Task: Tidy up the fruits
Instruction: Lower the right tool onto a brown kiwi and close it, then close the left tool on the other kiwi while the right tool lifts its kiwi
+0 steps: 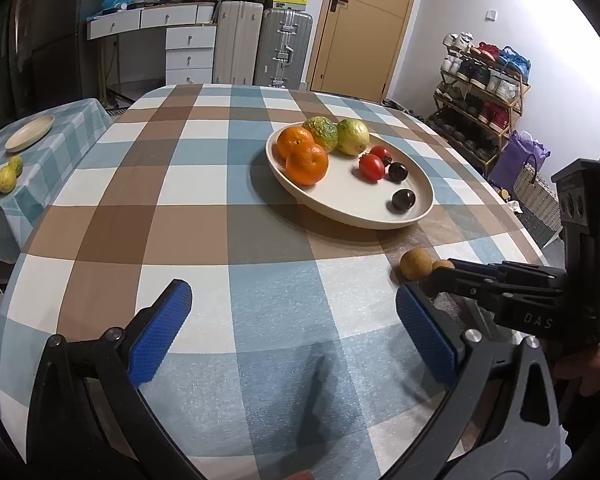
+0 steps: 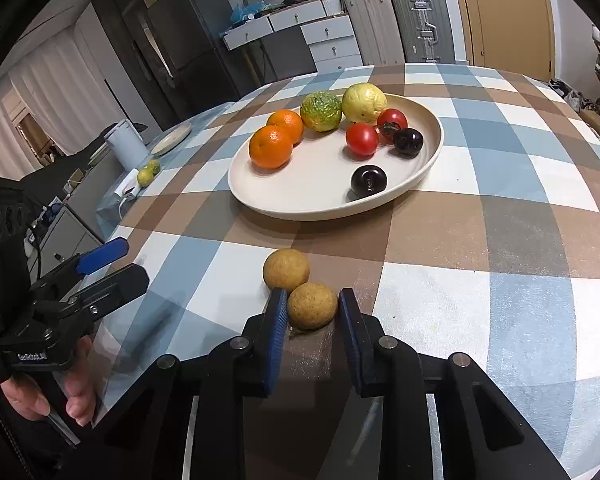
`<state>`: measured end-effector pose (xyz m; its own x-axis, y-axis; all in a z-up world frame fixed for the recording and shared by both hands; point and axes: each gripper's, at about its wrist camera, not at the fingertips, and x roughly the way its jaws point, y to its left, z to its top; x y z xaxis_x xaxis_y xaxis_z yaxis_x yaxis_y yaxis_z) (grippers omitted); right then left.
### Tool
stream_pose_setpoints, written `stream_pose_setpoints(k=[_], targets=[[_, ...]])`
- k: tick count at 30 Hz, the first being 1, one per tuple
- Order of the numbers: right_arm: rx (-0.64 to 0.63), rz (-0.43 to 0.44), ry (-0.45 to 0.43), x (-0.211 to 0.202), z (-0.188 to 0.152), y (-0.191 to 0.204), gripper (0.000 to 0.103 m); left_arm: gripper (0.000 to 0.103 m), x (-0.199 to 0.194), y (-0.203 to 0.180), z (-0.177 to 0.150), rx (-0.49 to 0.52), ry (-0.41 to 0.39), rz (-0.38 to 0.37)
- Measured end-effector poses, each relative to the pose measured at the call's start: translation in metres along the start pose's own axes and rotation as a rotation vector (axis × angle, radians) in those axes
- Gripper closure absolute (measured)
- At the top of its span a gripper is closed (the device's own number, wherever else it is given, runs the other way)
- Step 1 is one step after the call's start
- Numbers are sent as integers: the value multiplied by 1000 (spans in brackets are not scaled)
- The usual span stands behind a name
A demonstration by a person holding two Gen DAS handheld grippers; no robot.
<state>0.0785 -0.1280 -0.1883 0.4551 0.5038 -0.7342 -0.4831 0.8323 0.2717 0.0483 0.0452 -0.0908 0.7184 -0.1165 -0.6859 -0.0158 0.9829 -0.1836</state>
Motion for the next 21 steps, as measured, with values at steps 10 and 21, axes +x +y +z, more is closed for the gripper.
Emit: stream_pose_setpoints(k=[10, 21], targets=[[49, 28, -68, -21, -3, -18, 76, 1, 13, -22, 4, 40, 40, -20], [116, 44, -114, -42, -9, -49, 76, 1, 41, -60, 13, 107, 94, -39]])
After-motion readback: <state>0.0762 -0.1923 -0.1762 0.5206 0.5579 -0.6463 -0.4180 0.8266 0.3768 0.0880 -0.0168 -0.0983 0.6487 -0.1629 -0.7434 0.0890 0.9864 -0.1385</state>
